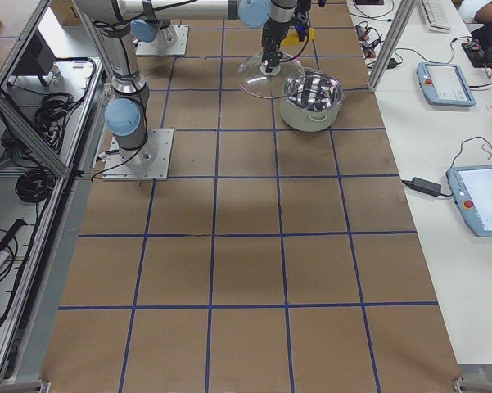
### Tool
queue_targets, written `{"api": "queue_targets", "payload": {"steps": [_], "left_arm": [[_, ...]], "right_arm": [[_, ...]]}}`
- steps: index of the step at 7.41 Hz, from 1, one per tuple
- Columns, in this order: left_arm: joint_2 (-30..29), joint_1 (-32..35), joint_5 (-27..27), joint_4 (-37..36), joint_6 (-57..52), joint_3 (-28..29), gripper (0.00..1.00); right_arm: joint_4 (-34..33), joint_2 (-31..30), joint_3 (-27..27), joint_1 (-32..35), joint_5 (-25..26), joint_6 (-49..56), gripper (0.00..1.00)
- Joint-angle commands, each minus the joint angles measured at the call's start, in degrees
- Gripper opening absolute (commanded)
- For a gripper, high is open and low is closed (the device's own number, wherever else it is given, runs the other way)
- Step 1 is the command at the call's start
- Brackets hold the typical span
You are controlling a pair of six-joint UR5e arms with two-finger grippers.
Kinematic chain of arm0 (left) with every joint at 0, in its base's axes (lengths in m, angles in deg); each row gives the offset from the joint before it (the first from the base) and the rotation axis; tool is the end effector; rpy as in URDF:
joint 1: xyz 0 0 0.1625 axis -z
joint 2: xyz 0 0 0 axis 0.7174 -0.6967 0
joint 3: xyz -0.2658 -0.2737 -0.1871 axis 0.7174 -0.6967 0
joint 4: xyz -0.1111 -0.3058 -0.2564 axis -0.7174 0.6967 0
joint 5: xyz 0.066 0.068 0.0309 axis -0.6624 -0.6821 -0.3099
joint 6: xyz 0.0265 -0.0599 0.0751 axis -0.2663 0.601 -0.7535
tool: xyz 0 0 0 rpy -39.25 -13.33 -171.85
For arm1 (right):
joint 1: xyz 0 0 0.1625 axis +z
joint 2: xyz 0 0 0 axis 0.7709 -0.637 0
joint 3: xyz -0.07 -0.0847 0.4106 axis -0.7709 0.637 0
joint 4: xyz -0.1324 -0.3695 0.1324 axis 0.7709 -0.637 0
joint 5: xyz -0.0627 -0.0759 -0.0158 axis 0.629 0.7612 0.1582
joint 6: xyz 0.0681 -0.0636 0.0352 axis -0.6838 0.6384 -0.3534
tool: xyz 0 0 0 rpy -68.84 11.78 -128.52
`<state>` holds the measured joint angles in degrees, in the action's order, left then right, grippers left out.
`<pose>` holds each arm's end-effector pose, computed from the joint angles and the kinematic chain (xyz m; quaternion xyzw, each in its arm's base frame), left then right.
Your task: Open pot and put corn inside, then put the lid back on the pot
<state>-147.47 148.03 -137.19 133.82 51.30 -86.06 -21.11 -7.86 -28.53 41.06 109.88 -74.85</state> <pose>-0.2913 -0.6737 0.3602 -0.0237 -0.9943 0.0827 0.0625 0.1489 -0.5247 0.4643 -0.1188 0.9900 0.0743 0.0165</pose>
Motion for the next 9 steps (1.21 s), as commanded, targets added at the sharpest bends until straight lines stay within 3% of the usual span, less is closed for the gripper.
{"api": "queue_targets", "payload": {"steps": [1, 3, 5, 6, 7, 9], "left_arm": [[-8.3, 5.2, 0.0, 3.4, 6.3, 15.0, 0.21], [-14.0, 8.4, -0.6, 5.2, 8.2, 23.9, 0.22], [-19.0, 10.0, -0.6, 4.8, 8.4, 28.2, 0.22], [-20.3, 10.3, -0.7, 4.8, 8.3, 29.5, 0.29], [-21.0, 10.4, -0.8, 4.8, 8.4, 29.3, 0.95], [-21.7, 10.7, -0.6, 5.0, 7.8, 28.7, 1.0]], "right_arm": [[-0.2, -0.4, -1.3, -0.1, 0.0, -0.1, 0.28], [-0.2, -0.4, -1.5, -0.2, 0.0, 0.0, 0.29], [-0.2, -0.4, -1.5, -0.1, 0.0, 0.0, 0.29], [-0.2, -0.4, -1.5, -0.1, 0.0, 0.0, 0.3], [-0.2, -0.4, -1.5, -0.1, 0.0, 0.0, 0.3], [-0.2, -0.4, -1.6, -0.1, 0.0, 0.0, 0.3]]}}
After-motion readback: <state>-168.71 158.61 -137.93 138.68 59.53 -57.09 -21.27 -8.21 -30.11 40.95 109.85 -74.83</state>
